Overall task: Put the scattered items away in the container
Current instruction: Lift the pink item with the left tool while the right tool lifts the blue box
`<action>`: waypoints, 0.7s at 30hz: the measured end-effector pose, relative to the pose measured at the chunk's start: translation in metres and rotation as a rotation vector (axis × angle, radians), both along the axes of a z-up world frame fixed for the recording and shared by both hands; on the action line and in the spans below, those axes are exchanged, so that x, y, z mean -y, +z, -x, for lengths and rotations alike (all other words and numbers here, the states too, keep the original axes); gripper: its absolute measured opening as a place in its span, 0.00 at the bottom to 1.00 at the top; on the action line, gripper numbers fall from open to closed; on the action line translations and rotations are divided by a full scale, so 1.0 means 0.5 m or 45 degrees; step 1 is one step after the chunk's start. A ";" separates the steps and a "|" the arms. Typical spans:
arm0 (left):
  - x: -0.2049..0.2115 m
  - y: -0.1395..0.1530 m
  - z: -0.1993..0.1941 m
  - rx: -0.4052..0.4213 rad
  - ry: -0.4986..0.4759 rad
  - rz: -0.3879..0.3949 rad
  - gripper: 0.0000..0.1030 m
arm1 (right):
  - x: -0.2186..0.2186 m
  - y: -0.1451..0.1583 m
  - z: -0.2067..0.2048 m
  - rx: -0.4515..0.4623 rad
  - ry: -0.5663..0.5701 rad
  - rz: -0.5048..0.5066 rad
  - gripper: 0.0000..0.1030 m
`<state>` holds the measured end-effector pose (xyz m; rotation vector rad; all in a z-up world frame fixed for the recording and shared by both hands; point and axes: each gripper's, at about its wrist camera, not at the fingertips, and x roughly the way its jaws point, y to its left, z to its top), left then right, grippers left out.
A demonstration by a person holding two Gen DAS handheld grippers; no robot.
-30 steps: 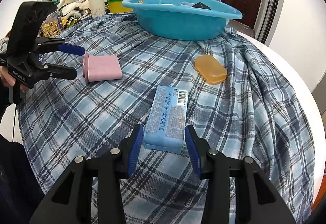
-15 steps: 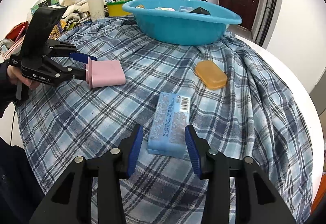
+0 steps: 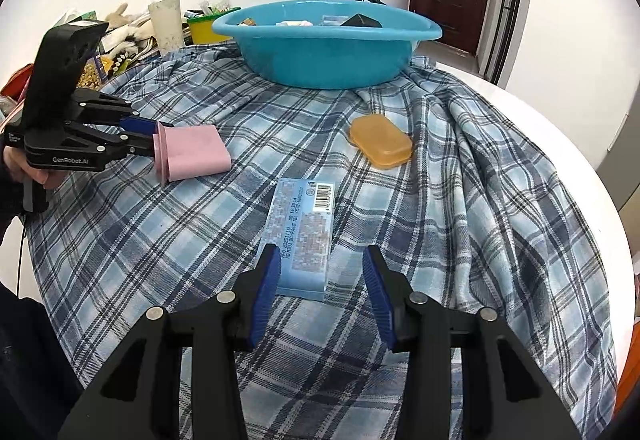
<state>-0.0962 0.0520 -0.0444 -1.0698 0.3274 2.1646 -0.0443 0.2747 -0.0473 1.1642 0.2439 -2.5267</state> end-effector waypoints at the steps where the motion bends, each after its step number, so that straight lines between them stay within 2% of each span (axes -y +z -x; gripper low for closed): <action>1: 0.000 0.001 -0.002 -0.001 0.002 -0.002 0.24 | 0.003 -0.001 0.000 -0.002 0.004 -0.002 0.40; 7: 0.009 0.020 -0.018 -0.010 0.036 -0.047 0.23 | 0.026 0.001 0.011 -0.034 0.021 0.037 0.40; 13: 0.011 0.022 -0.028 -0.007 0.055 -0.057 0.23 | 0.056 -0.019 0.035 -0.036 -0.021 -0.067 0.45; 17: 0.015 0.010 -0.028 0.013 0.065 -0.052 0.23 | 0.062 -0.031 0.041 -0.024 -0.027 -0.072 0.45; 19: 0.013 0.003 -0.028 0.014 0.064 -0.036 0.23 | 0.066 -0.037 0.042 -0.019 -0.031 -0.083 0.44; 21: 0.008 -0.004 -0.028 0.020 0.056 -0.026 0.23 | 0.066 -0.041 0.042 -0.018 -0.036 -0.087 0.39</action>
